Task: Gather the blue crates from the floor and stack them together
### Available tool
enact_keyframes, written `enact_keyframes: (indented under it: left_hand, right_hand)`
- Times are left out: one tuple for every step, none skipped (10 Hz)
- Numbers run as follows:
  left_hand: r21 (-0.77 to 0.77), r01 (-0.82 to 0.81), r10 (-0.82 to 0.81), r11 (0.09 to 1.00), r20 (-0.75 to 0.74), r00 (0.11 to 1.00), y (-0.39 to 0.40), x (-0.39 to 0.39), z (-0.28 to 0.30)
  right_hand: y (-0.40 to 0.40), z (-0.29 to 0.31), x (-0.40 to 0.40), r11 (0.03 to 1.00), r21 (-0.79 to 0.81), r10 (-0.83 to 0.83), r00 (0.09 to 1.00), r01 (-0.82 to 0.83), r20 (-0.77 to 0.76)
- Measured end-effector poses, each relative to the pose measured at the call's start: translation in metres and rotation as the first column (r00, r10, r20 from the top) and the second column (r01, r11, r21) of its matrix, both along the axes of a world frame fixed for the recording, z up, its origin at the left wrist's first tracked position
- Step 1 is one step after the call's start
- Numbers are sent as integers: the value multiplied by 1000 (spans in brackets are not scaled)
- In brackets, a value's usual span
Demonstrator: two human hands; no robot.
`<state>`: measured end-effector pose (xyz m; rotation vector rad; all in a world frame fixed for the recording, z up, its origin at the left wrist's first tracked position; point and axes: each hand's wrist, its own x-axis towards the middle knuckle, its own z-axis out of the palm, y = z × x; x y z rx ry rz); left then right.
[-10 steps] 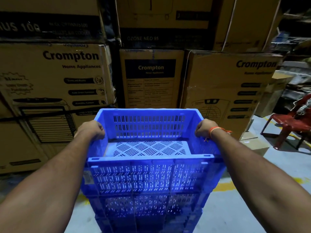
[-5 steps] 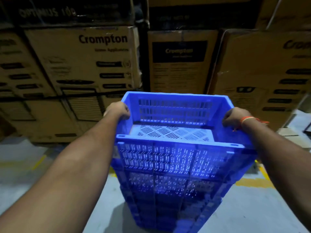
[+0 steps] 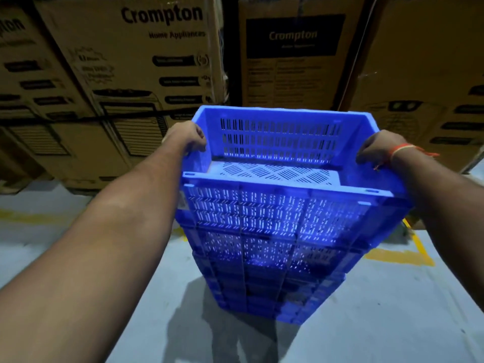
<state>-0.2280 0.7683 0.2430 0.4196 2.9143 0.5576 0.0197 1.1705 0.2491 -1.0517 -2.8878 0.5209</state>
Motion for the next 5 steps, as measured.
enact_keyframes:
  left_hand:
    - [-7,-1,1,1000,-19,1000,1,1,1]
    - [-5,-13,13,1000,-33,999,2,2,2]
    - [-49,6,-7,999,-23,1000,7,6,6]
    - [-113,30,-36,993,-58,998,12,-5,10]
    - [-95,34,-47,995,-141,989,11,-13,-3]
  right_hand:
    - [-3,2,2,1000,-1,-2,1000,2,-2]
    - [-4,4,1,1000,-11,-4,1000,3,-22]
    - [-4,4,1,1000,-8,-7,1000,7,-2]
    - [3,5,-5,999,38,-1,1000,1,-5]
    - [6,-8,-3,987,156,-44,999,48,-31]
